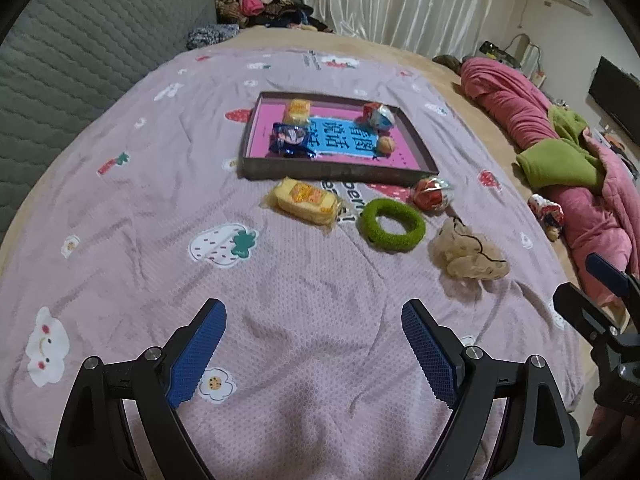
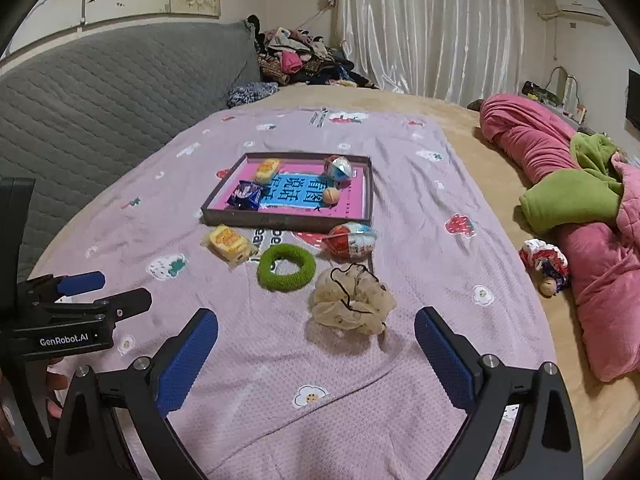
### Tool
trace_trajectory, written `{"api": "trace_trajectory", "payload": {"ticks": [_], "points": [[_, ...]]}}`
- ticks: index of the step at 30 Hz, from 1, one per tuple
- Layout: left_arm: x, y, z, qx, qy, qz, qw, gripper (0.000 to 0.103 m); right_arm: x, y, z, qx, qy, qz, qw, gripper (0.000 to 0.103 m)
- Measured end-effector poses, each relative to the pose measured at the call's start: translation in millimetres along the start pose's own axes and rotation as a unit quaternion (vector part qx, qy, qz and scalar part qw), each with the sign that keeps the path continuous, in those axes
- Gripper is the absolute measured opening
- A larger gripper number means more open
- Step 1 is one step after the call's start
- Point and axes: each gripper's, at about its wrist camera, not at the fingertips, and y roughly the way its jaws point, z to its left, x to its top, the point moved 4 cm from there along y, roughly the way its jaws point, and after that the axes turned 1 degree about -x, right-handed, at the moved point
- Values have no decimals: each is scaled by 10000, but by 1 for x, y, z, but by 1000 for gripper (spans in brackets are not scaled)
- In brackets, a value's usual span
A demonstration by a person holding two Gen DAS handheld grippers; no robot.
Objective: Organize objects
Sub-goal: 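Withdraw both tools and move them toward the green ring and mesh scrunchie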
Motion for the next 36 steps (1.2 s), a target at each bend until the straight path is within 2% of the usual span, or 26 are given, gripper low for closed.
{"api": "trace_trajectory", "payload": {"ticks": [8,17,31,36], "points": [[1,22,-1,8,18,195,9998,90,-2,11,-2,-67,-168,-141,9997,100],[3,40,-5,-160,-73,323,9993,90,-11,36,-11,-209,-210,107,9995,100],[16,61,-6,-145,-141,281,9994,90,-16,67,-12,-256,-299,269,9989,100],[21,73,-5,-134,-155,379,9991,90,-16,77,-13,-209,-306,301,9989,100]]}}
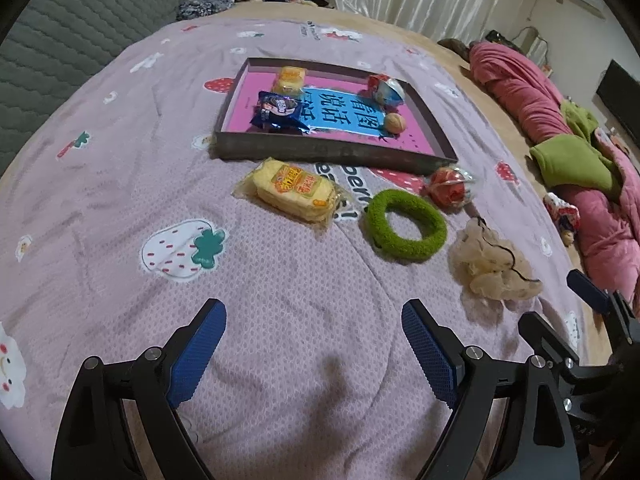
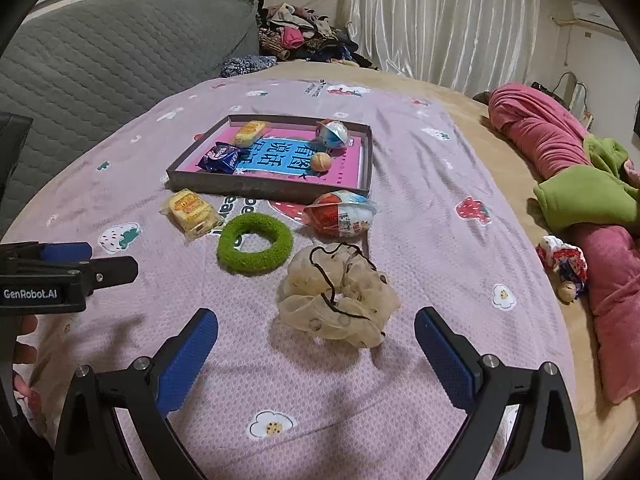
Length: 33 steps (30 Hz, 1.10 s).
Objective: Organize objects
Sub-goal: 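Withdraw both tools and move them toward the green ring and mesh scrunchie, then grasp the green fuzzy ring with the left tool while the right tool grasps the beige scrunchie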
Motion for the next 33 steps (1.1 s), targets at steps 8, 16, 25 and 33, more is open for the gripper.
{"api": "trace_trajectory", "payload": {"ticks": [8,16,25,33], "points": [[22,8,4,25,-158,-117,9998,90,5,11,-9,3,122,9,9999,100],[37,20,4,27,-246,-92,9997,90,7,22,-10,-39,71,58,10000,100],[41,31,0,39,-172,-92,9998,90,5,37,-10,-64,27,177,9998,100],[40,40,-22,-65,-6,-39,10000,90,5,39,-12,-41,66,181,9998,100]]}}
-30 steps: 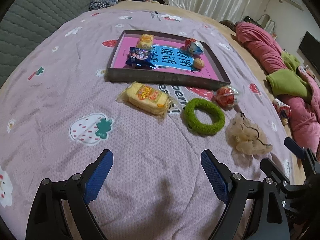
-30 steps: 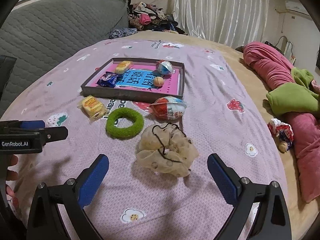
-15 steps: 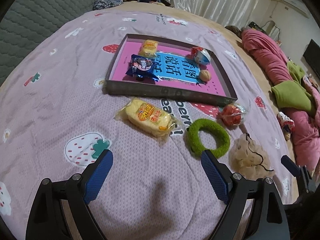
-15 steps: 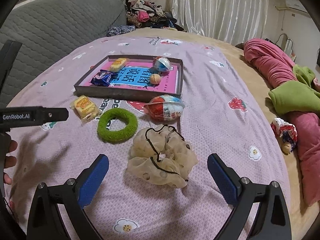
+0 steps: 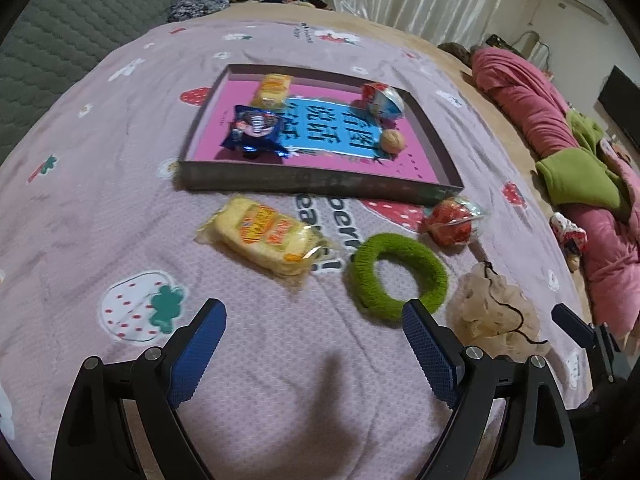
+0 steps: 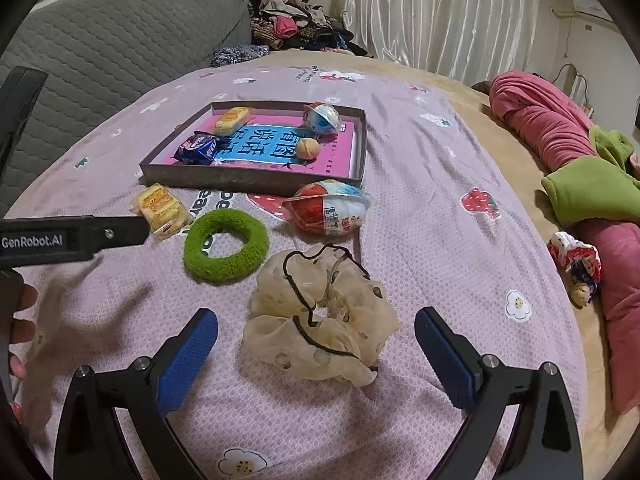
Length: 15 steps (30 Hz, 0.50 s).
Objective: Organize objects
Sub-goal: 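Grasp the green fuzzy ring with the left tool while the right tool grasps the beige scrunchie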
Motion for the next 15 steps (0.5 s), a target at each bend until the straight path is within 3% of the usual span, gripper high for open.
{"api": "trace_trajectory", "payload": {"ticks": [15], "points": [[5,31,-27,126,-131,115,9998,90,-3,19,-5,-4,-117,142,9998,100]]}}
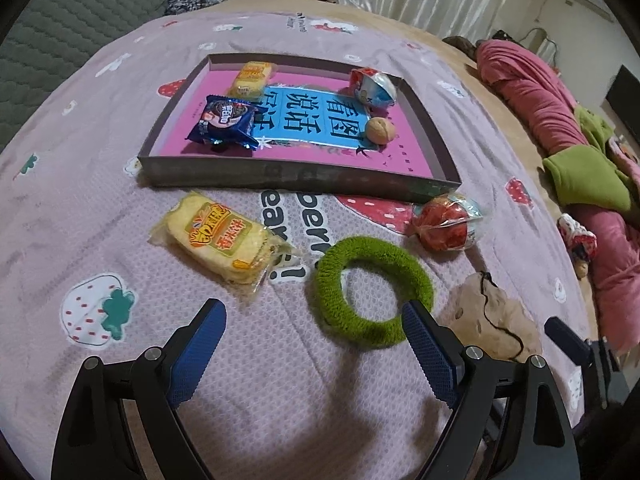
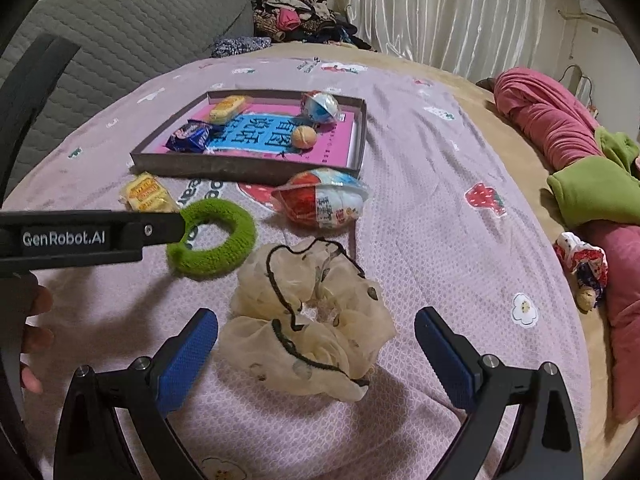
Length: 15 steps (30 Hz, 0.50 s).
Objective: Organize objects
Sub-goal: 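Grasp the green fuzzy ring with the left tool while the right tool grasps the beige scrunchie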
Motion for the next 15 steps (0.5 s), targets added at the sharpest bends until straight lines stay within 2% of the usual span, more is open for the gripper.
{"api": "trace_trajectory", "payload": {"ticks": [4,9,11,15], "points": [[0,11,-1,140,-112,13,9998,90,-3,7,3,54,-64,-20,10000,99],[-5,24,2,256,-238,111,9993,90,-5,16,6,48,-176,30,9998,88],[-7,27,3,304,-263,114,9991,90,-6,19,8,74,-193,70,9998,80],[-12,32,2,391,-282,173,9987,90,-5,25,11,-1,-311,87,9995,72]]}}
